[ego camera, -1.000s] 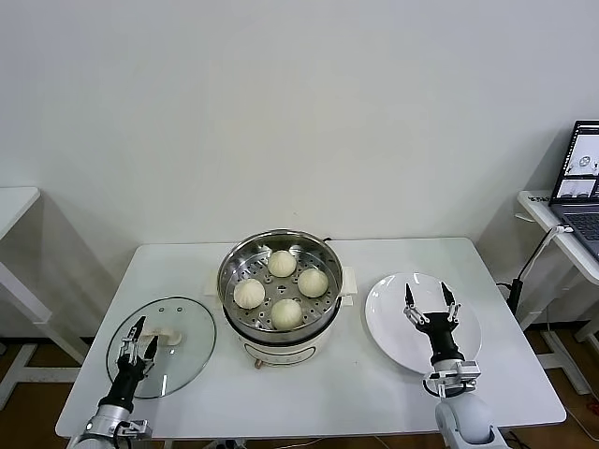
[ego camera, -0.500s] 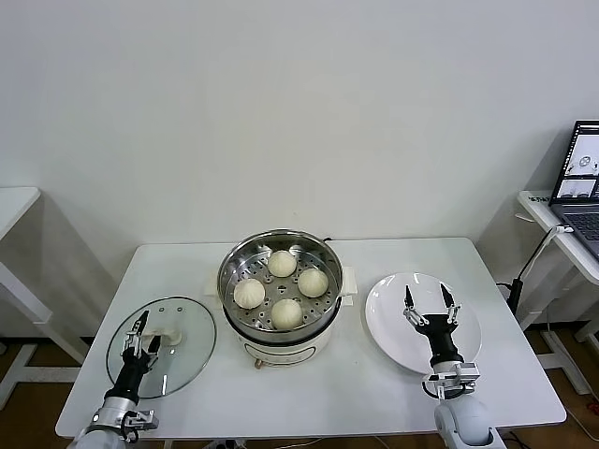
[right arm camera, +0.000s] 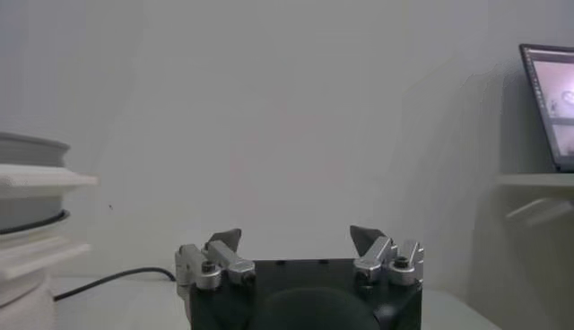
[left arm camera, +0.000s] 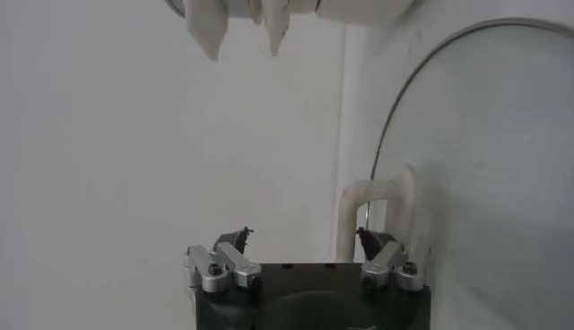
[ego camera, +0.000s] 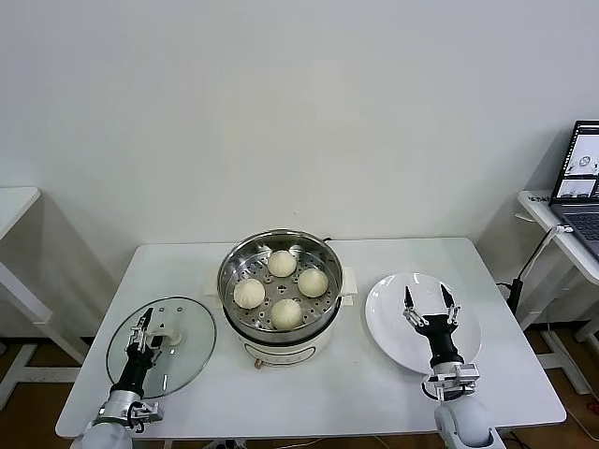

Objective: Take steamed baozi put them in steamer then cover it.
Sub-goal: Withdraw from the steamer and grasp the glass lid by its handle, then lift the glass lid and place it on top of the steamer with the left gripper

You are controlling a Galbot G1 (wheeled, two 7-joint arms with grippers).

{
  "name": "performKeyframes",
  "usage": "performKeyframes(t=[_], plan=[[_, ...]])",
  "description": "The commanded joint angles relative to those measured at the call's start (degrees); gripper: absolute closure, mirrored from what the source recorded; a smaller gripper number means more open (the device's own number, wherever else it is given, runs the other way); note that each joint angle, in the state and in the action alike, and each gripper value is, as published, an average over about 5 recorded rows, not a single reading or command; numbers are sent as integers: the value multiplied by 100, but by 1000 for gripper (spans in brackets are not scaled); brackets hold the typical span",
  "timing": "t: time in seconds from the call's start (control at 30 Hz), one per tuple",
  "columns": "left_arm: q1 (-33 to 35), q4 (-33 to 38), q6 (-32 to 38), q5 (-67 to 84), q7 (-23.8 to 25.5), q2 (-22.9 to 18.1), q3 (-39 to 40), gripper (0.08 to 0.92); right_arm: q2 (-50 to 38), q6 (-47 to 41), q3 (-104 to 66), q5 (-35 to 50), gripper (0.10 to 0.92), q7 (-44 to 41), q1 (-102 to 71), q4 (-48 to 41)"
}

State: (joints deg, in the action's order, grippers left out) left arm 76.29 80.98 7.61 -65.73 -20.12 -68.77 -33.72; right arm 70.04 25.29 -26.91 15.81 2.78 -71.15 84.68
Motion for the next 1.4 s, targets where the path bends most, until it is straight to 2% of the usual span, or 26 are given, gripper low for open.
performKeyframes(t=[0.03, 0.47, 0.6, 0.83, 1.07, 1.27, 1.4], plan=[[-68, -104, -60, 75, 131, 24, 35, 327, -6, 0, -7, -30, 203, 11, 3, 24], [-108, -150, 76, 153, 152, 21, 12, 708, 72, 49, 9, -119, 203, 10, 21, -36], [-27, 71, 103, 220, 151, 52, -81, 794, 73, 74, 9, -143, 203, 8, 38, -51], [261, 1472, -300, 775, 357, 338, -638, 805, 98, 89, 30, -189, 203, 3, 52, -55], [315, 3181, -888, 950, 920, 604, -886, 805, 107, 93, 21, -198, 203, 5, 41, -25], [18, 4266, -1469, 467, 1388, 524, -287, 805, 131, 83, -2, -203, 203, 13, 17, 49], [-340, 4578, -1904, 172, 1720, 355, 534, 805, 135, 74, -35, -207, 203, 20, 1, 82]])
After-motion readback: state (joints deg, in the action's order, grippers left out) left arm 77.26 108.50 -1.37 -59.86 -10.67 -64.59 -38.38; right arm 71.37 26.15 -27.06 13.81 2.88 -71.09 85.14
